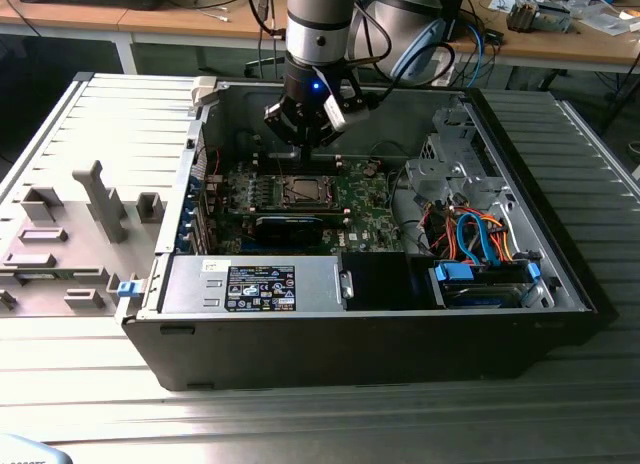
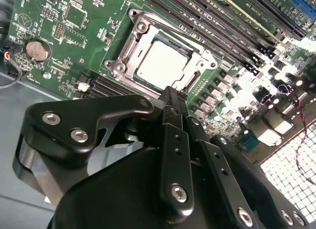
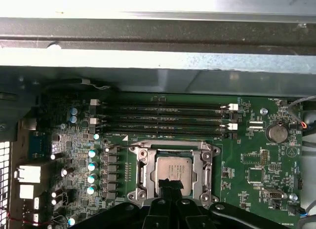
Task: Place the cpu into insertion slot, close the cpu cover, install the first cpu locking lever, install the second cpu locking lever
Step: 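Install the first cpu locking lever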
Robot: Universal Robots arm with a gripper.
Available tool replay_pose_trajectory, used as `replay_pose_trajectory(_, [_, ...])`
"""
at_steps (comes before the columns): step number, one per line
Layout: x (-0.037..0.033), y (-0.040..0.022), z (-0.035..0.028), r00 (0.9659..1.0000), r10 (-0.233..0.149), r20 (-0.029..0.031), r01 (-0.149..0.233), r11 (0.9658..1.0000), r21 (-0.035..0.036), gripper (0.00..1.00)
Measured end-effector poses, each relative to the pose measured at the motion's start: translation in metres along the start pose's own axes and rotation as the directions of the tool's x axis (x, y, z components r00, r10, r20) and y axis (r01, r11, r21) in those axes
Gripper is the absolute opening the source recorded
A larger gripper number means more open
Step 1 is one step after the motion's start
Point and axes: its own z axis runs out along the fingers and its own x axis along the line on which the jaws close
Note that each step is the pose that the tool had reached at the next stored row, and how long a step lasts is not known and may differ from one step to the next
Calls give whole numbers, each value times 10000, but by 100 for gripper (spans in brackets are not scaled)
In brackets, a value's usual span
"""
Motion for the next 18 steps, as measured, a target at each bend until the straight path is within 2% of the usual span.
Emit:
replay_pose_trajectory(6, [32, 0, -6, 10000, 4, 6, -4, 10000, -24, 11])
replay_pose_trajectory(8, [63, 1, -5, 10000, 3, 7, -3, 10000, -43, 11])
replay_pose_trajectory(10, [163, 5, -2, 10000, 2, 11, -2, 10000, -50, 11])
replay_pose_trajectory(12, [218, 7, 0, 10000, 3, 18, -3, 10000, -51, 11])
replay_pose_trajectory(14, [312, 11, 3, 10000, 3, 35, -3, 10000, -50, 11])
replay_pose_trajectory(16, [375, 15, 5, 10000, 2, 45, -2, 10000, -51, 11])
replay_pose_trajectory(18, [438, 37, -3, 10000, 2, 77, -1, 10000, -48, 11])
